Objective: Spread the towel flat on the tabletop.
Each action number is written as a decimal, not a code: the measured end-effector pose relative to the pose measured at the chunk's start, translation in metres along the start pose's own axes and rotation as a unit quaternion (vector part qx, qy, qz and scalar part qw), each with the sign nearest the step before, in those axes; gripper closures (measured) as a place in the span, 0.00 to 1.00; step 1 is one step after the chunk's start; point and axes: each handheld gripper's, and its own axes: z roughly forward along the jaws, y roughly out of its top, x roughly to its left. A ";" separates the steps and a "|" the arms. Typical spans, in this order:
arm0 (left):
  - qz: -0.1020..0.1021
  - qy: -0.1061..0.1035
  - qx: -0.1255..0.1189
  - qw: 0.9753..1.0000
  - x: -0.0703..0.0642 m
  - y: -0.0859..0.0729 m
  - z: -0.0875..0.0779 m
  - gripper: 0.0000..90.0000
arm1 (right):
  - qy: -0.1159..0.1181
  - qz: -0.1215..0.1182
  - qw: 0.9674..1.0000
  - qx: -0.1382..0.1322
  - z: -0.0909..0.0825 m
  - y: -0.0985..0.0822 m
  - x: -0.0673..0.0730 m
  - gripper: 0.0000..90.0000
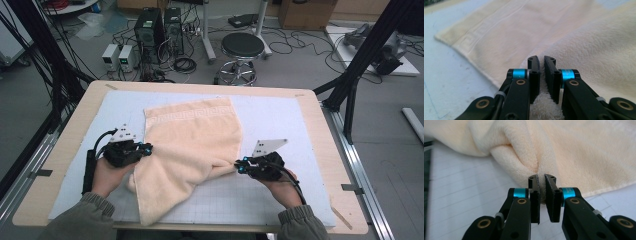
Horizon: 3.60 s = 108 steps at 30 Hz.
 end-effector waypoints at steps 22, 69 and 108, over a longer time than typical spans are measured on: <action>0.031 -0.003 -0.046 0.998 -0.030 0.018 -0.047 0.51 | -0.019 -0.023 0.998 -0.050 -0.004 0.019 0.008 0.70; 0.072 -0.114 -0.075 0.988 -0.066 0.020 -0.065 0.91 | -0.024 -0.067 0.997 -0.008 -0.049 0.017 0.030 0.95; 0.095 -0.086 0.025 0.991 -0.049 -0.013 -0.018 0.54 | -0.006 -0.043 0.999 -0.026 0.038 0.034 0.023 0.59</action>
